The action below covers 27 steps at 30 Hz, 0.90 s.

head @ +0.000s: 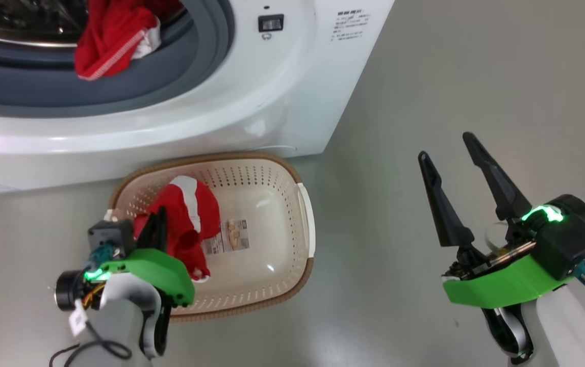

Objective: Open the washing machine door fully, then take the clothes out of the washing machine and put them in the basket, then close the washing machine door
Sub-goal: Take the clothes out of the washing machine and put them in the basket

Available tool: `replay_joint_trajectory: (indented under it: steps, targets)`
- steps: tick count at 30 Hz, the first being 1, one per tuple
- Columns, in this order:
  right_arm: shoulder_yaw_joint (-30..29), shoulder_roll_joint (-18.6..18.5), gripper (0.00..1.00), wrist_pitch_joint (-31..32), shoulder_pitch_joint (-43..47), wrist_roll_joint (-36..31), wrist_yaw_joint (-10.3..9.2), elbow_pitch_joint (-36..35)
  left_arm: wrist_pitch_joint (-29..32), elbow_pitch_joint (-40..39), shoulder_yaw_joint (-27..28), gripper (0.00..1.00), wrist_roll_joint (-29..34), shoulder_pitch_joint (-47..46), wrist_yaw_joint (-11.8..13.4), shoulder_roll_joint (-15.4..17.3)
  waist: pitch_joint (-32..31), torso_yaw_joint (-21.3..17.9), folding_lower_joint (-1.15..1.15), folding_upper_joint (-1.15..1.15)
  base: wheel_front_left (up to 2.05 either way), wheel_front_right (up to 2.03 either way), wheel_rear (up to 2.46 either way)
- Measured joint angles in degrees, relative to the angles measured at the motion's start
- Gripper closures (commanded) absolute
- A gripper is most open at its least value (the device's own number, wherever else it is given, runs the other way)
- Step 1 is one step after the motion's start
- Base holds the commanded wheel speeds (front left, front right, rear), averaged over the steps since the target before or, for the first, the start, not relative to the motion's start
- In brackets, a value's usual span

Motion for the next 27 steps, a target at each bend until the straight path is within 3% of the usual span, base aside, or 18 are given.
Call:
replay_joint_trajectory:
  steps: [11, 20, 27]
  targets:
    - [1.9, -0.3, 0.00, 0.0, -2.8, 0.0, 0.00, 0.0, -0.8, 18.6, -0.7, 1.00, -0.5, -9.8, -1.5, -0.4, 3.7, -1.0, 0.00, 0.00, 0.00, 0.00, 0.00]
    - [2.5, -0.2, 0.00, 0.0, -3.7, 0.0, 0.00, 0.1, -2.6, 30.3, -0.4, 1.00, -2.3, -14.5, -4.4, -0.5, 5.9, -3.0, 0.00, 0.00, 0.00, 0.00, 0.00]
    - [2.6, 0.2, 0.00, 0.0, -3.9, 0.0, 0.00, 0.1, -3.0, 34.3, -0.3, 1.00, -3.2, -16.3, -4.4, -0.6, 7.1, -4.0, 0.00, 0.00, 0.00, 0.00, 0.00]
